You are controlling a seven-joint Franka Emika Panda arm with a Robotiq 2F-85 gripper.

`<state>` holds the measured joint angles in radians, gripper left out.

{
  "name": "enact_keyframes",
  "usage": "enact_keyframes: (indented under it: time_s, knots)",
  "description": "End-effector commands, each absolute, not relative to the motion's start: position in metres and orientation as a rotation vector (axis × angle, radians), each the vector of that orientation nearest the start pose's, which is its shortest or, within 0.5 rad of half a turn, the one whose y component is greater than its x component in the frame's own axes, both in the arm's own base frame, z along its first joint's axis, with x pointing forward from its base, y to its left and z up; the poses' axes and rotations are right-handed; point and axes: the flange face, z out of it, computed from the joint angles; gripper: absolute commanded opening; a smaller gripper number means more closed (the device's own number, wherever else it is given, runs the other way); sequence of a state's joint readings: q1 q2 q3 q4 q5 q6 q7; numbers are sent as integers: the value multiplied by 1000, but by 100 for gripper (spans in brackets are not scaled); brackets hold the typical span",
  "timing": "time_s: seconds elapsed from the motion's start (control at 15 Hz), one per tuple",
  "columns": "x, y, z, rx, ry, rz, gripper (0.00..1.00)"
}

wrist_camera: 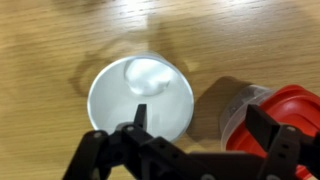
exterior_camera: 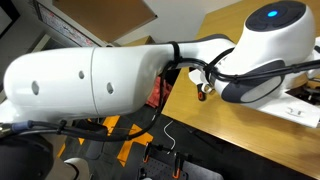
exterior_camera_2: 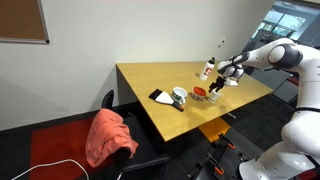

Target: Move the white cup to the left corner of the table

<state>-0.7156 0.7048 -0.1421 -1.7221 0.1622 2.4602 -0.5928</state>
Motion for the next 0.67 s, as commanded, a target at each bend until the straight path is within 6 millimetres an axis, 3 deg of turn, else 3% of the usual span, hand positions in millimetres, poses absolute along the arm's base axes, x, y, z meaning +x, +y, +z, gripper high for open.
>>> enact_keyframes:
  time_s: [0.0, 0.07, 0.6]
  knots:
    - [453, -514, 173, -3093, 516, -52, 75]
    - [453, -515, 170, -3092, 513, -50, 74]
    - [454, -524, 170, -3098, 530, -64, 12]
